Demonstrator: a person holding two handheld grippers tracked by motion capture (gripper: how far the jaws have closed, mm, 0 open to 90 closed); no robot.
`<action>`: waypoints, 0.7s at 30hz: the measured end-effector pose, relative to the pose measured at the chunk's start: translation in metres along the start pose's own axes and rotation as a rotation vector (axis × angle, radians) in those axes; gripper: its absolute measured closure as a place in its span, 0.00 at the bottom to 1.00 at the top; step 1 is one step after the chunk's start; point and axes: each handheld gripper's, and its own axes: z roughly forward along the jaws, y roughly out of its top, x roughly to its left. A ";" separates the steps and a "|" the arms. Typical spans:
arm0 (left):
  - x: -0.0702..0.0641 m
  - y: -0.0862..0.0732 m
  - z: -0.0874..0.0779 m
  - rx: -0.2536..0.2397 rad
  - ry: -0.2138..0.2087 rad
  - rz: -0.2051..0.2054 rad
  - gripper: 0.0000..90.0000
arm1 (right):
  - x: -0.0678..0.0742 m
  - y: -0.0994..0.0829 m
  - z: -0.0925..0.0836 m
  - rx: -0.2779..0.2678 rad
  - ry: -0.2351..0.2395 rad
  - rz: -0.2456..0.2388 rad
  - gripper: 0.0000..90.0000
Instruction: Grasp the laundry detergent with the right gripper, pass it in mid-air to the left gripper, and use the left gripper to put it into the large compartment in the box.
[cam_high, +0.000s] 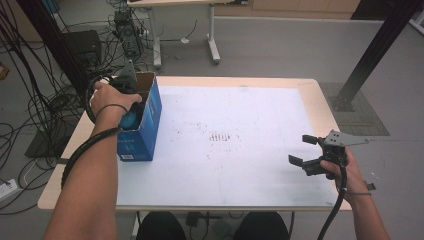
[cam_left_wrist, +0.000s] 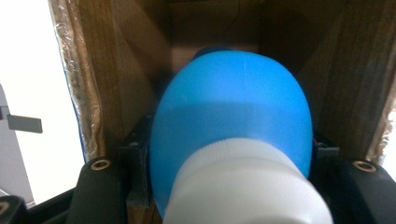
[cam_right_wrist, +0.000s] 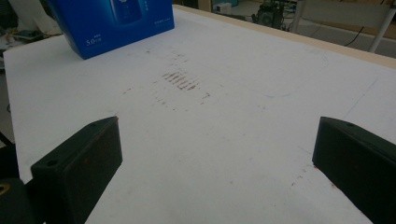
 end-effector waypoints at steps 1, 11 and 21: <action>0.000 0.000 0.000 0.001 0.001 0.001 0.41 | 0.000 0.000 0.000 -0.001 -0.001 0.002 0.02; -0.001 -0.001 0.000 -0.002 0.003 0.003 0.41 | 0.000 0.000 0.000 0.002 -0.001 0.001 0.02; -0.001 -0.001 0.000 -0.001 0.001 0.000 0.41 | 0.000 0.000 0.000 0.000 0.000 0.000 0.02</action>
